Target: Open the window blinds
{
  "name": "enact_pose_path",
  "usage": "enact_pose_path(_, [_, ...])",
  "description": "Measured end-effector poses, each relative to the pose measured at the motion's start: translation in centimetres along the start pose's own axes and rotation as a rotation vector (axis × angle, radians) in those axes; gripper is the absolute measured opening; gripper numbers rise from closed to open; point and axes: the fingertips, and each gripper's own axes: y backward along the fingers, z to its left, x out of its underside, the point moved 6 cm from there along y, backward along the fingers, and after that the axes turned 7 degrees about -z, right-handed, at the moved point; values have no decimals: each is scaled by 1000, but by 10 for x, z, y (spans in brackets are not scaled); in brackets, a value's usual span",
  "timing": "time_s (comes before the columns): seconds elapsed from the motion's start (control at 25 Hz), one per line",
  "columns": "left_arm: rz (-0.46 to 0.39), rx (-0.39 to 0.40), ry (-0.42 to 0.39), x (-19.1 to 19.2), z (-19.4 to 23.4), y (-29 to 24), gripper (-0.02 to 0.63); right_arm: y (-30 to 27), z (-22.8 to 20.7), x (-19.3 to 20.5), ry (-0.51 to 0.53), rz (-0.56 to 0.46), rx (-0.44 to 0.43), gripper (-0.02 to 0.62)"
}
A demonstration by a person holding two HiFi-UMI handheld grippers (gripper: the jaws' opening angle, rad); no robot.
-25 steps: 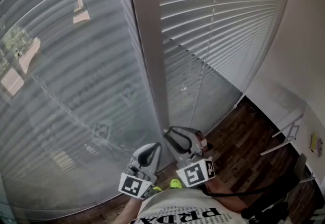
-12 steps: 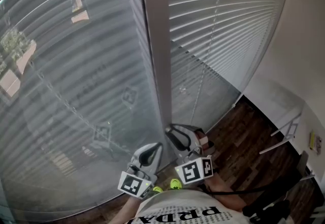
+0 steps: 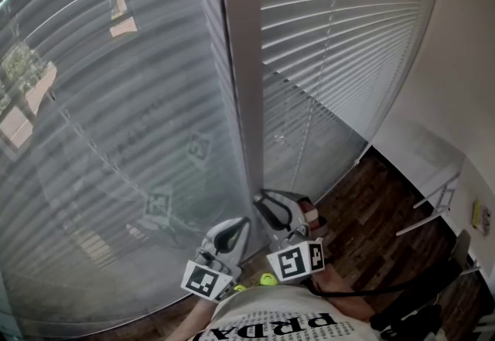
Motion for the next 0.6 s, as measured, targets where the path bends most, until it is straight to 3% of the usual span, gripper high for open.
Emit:
enact_pose_path(0.44, [-40,-19,55,-4,-3,-4,-5,1,-1,0,-42,-3,-1,124])
enact_pose_path(0.6, [-12,-10,22,-3,-1,-3,-6,0,-2,0,-76,-1,5,124])
